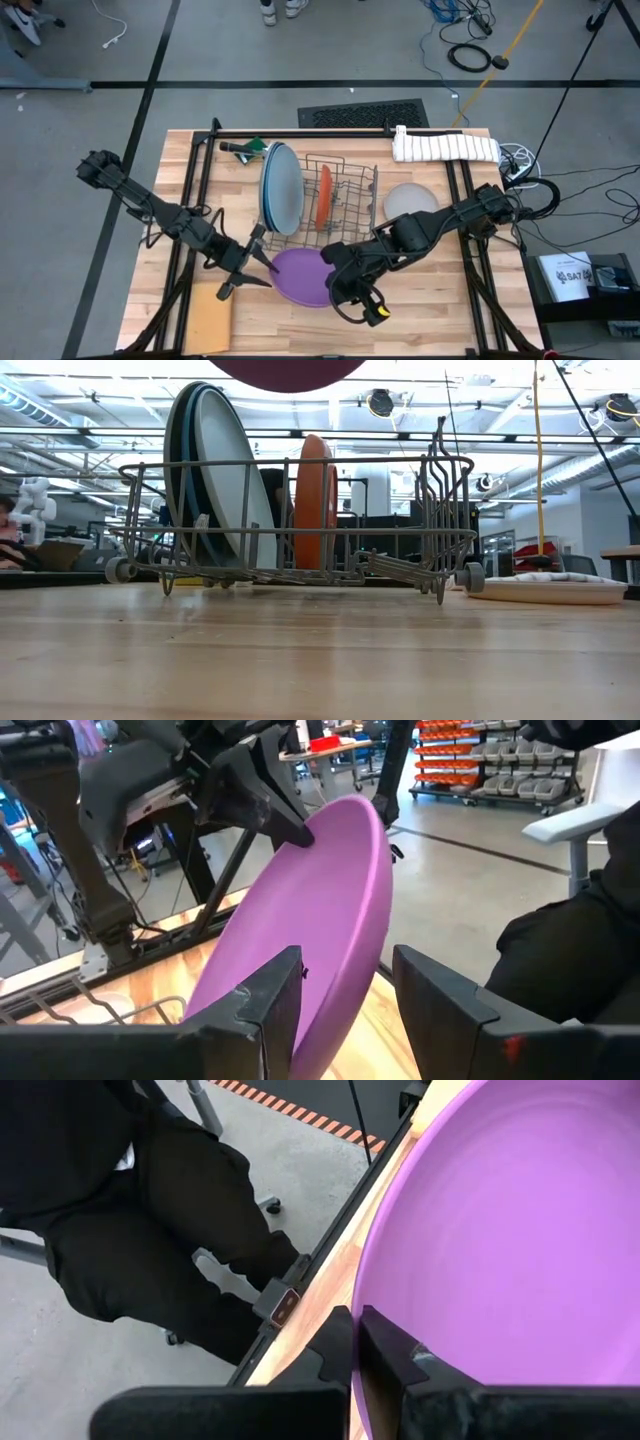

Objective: Sort dishes
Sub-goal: Put the purple plate into the green dish rack

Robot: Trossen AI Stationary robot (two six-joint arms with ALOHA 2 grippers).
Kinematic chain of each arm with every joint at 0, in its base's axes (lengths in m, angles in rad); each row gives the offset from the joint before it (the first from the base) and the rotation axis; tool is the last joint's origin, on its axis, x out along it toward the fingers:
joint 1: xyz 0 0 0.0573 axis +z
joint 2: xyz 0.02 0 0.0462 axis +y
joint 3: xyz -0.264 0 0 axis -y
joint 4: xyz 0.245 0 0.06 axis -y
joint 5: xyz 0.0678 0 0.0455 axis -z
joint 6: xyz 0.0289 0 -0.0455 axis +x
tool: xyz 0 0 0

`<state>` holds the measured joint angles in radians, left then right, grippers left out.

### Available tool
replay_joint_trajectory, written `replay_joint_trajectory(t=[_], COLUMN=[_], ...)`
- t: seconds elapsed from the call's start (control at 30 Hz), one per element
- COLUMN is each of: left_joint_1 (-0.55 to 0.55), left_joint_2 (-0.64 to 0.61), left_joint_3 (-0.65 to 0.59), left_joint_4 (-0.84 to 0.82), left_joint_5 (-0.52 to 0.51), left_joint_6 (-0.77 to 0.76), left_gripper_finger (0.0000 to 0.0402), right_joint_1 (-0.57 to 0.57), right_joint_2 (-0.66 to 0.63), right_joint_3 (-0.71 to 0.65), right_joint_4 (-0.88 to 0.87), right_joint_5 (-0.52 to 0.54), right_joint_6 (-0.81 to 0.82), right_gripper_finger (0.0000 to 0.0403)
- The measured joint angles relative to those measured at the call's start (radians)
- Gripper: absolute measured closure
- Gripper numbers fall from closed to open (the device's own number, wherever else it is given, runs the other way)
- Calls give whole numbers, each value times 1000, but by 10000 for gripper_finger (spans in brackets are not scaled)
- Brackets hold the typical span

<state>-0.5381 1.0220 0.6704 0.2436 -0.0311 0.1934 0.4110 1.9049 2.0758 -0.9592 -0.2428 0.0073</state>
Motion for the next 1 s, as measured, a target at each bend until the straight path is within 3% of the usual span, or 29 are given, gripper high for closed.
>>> replay_joint_trajectory(t=[0.23,0.53,0.77,1.0], left_joint_1=[0,-3,-4,-2], left_joint_2=[17,19,20,19], left_joint_3=[0,34,53,55], left_joint_4=[1,-70,-91,-79], left_joint_5=[-26,66,70,42], left_joint_6=[34,86,90,100], left_gripper_finger=[260,386,386,389], right_joint_1=[-6,-7,-7,-8], right_joint_2=[0,-1,-1,-1], right_joint_3=[0,0,0,0], right_joint_4=[7,12,33,76], right_joint_5=[-1,3,5,29], right_joint_6=[-9,-28,7,130], right_gripper_finger=[403,403,396,336])
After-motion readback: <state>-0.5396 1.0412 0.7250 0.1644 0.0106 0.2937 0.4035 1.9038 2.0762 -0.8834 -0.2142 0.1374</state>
